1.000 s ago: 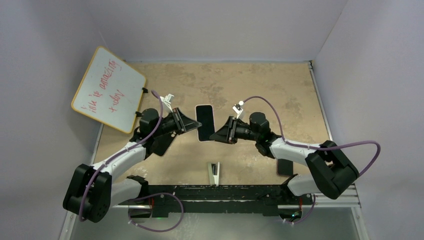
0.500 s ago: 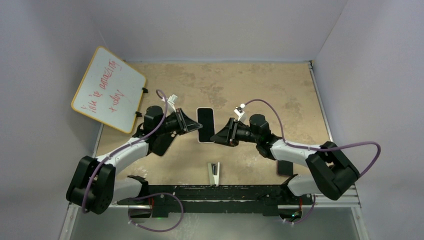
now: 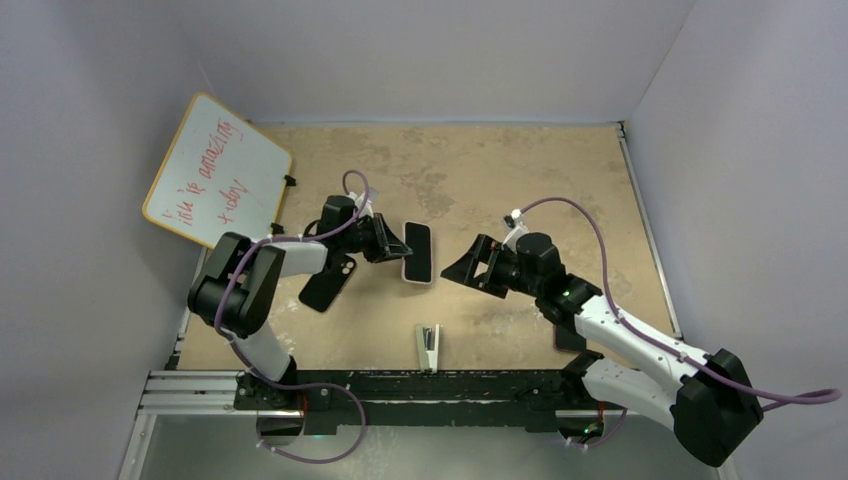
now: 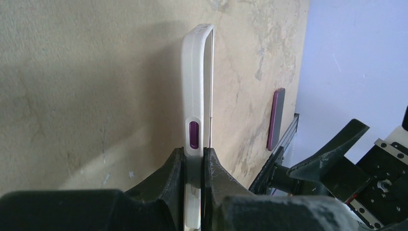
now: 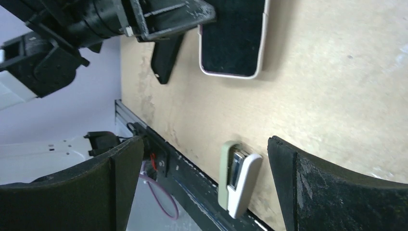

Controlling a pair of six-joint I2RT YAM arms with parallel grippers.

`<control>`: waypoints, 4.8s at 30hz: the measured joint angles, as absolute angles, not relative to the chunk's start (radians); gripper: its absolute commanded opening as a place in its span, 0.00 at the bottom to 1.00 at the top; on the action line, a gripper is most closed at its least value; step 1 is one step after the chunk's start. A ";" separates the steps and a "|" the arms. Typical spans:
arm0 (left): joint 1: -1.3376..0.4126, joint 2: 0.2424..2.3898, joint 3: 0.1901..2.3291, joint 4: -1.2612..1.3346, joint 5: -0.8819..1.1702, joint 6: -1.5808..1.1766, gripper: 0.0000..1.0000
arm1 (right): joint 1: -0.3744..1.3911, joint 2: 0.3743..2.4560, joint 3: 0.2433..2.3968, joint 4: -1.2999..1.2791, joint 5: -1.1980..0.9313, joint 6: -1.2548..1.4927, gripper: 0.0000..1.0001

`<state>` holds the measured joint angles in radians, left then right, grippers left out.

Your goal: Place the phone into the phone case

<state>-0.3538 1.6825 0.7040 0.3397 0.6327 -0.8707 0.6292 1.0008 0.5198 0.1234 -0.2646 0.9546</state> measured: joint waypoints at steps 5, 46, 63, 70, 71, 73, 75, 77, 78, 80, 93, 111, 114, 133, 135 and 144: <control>-0.354 1.755 0.748 0.308 0.631 -0.843 0.24 | 0.629 0.987 0.527 0.012 -0.197 0.933 0.99; -0.356 1.303 0.853 -0.487 0.502 -0.318 0.86 | 0.150 1.154 0.708 -0.742 0.480 0.994 0.97; -0.356 1.235 0.820 -0.456 0.665 -0.319 0.86 | -0.057 1.219 0.704 -0.601 0.210 0.561 0.99; -0.356 1.219 0.818 -0.439 0.699 -0.321 0.85 | -0.060 1.233 0.933 -0.628 0.268 0.386 0.99; -0.356 1.211 0.816 -0.434 0.703 -0.321 0.85 | -0.062 1.260 0.975 -0.648 0.274 0.348 0.98; -0.356 1.197 0.812 -0.431 0.707 -0.322 0.85 | -0.064 1.332 1.047 -0.691 0.272 0.278 0.95; -0.356 1.186 0.811 -0.430 0.709 -0.322 0.85 | -0.065 1.409 1.091 -0.736 0.253 0.221 0.97; -0.356 1.180 0.811 -0.428 0.712 -0.322 0.85 | -0.067 1.456 1.095 -0.767 0.205 0.199 0.99; -0.356 1.178 0.811 -0.427 0.714 -0.321 0.85 | -0.069 1.477 1.095 -0.790 0.175 0.195 0.99; -0.356 1.176 0.811 -0.427 0.714 -0.322 0.85 | -0.077 1.518 1.108 -0.846 0.127 0.193 0.99; -0.356 1.151 0.811 -0.429 0.711 -0.321 0.86 | -0.131 1.724 1.124 -0.927 0.006 0.236 0.99; -0.355 1.120 0.811 -0.435 0.702 -0.321 0.86 | -0.154 1.861 1.083 -0.941 -0.037 0.237 0.89; -0.355 1.120 0.811 -0.435 0.699 -0.321 0.86 | -0.154 1.861 1.055 -0.962 -0.051 0.233 0.85; -0.355 1.120 0.811 -0.457 0.595 -0.321 0.86 | -0.002 1.830 1.068 -0.923 -0.017 0.252 0.52; -0.355 1.120 0.812 -0.471 0.553 -0.321 0.86 | 0.044 1.831 1.089 -0.900 -0.017 0.270 0.52; -0.347 1.216 0.878 -0.568 0.284 -0.316 0.85 | 0.178 1.870 1.216 -0.780 -0.011 0.357 0.51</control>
